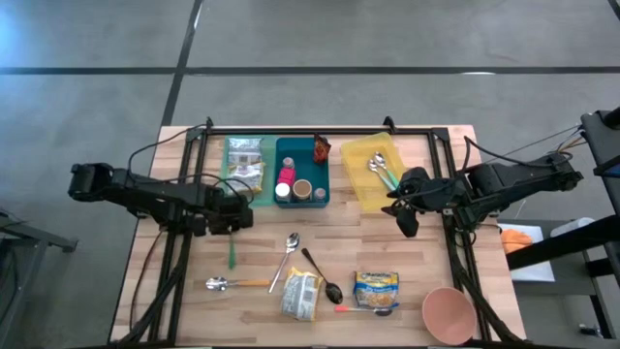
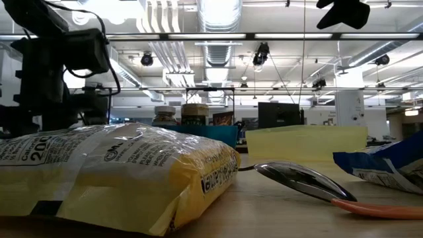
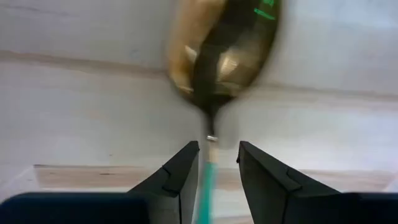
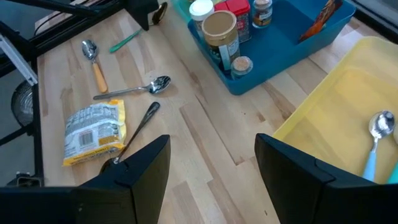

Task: Pick & Place Food Item
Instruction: Put the green spoon into the yellow bin

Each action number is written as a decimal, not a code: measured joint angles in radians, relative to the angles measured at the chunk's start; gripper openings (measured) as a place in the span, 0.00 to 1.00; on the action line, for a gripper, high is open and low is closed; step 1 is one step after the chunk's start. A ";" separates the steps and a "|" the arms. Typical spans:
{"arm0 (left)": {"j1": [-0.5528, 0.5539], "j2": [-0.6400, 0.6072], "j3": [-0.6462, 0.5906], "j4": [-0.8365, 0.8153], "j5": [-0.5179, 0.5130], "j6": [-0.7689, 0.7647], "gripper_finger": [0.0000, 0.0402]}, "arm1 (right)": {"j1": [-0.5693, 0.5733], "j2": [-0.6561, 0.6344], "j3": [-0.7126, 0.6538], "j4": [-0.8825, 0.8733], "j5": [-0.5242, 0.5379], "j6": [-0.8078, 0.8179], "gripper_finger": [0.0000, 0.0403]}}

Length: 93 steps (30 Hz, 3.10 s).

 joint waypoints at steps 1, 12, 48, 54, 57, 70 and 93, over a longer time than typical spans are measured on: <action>0.000 -0.001 -0.007 -0.004 0.015 0.004 0.30 | 0.000 0.000 0.000 0.000 -0.008 -0.003 0.57; -0.008 0.000 -0.024 0.019 -0.001 0.034 0.30 | 0.000 0.000 0.000 -0.001 -0.014 -0.019 0.57; -0.030 0.004 0.230 -0.141 -0.087 0.196 0.01 | 0.000 0.000 -0.001 -0.002 0.014 0.045 0.57; -0.063 0.004 0.365 -0.124 -0.230 0.201 0.01 | 0.000 0.016 -0.007 0.061 0.142 0.239 0.57; -0.080 0.004 0.440 -0.052 -0.335 0.263 0.01 | 0.000 0.042 -0.016 0.179 0.146 0.242 0.57; -0.089 0.003 0.523 0.529 -0.453 0.612 0.01 | -0.060 0.241 -0.016 0.659 -0.051 0.000 0.57; -0.102 0.076 0.529 0.700 -0.354 0.667 0.01 | -0.242 0.459 -0.014 1.009 -0.414 -0.021 0.72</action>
